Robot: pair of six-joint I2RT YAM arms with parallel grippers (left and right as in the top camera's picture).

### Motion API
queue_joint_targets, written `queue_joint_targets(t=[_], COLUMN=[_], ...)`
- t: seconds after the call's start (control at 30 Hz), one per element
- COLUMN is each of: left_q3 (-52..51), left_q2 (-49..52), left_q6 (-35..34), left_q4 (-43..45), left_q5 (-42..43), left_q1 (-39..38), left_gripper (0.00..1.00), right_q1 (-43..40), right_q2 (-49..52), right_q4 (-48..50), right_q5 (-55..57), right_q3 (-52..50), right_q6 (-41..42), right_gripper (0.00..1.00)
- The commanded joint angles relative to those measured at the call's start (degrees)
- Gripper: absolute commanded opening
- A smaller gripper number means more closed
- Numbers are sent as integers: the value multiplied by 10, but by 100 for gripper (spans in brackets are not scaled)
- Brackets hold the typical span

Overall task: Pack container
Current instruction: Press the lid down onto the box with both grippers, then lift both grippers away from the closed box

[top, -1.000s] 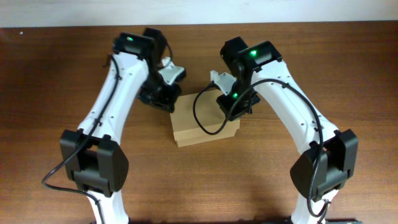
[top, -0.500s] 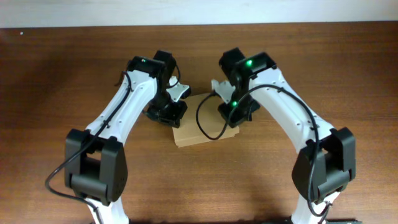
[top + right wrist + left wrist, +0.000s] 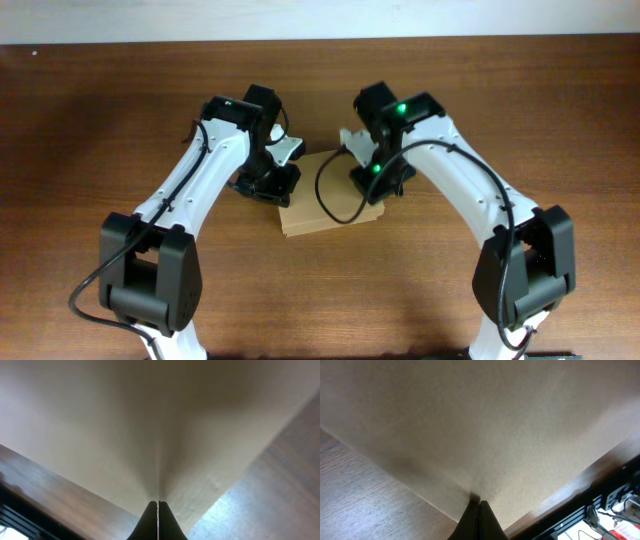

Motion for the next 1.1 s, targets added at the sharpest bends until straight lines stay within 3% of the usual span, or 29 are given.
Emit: queue_joint_targets(t=[0.0, 0.17, 0.33, 0.63, 0.7, 0.8, 0.83, 0.87, 0.97, 1.03, 1.07], left_q3=[25, 138, 238, 263, 263, 263, 263, 263, 263, 263, 263], left_q2=[1, -12, -12, -11, -11, -11, -11, -11, -11, -11, -11], left_q6=[-35, -56, -56, -46, -42, -42, -42, -42, -42, -42, -42], left_q4=[2, -14, -8, 53, 57, 57, 57, 57, 57, 56, 55], left_q5=[-72, -162, -248, -256, -257, -257, -257, -257, -256, -256, -256], left_q1=[11, 44, 93, 192, 206, 212, 212, 212, 212, 212, 212], left_gripper=[2, 2, 12, 12, 23, 47, 67, 100, 100, 100, 100], right_q1=[-31, -109, -194, -274, -280, -280, -280, -280, -280, -280, -280], right_q2=[-3, -3, -3, 5, 5, 5, 5, 5, 5, 5, 5], right_q4=[-2, -7, -2, 1, 2, 1, 1, 1, -5, -13, -18], right_q5=[-19, 10, 10, 9, 9, 9, 9, 8, 8, 8, 8], right_q3=[101, 217, 263, 259, 259, 259, 259, 259, 259, 259, 259], right_q6=[23, 53, 70, 76, 76, 76, 76, 76, 76, 76, 76], right_gripper=[4, 4, 4, 4, 4, 4, 5, 9, 34, 74, 99])
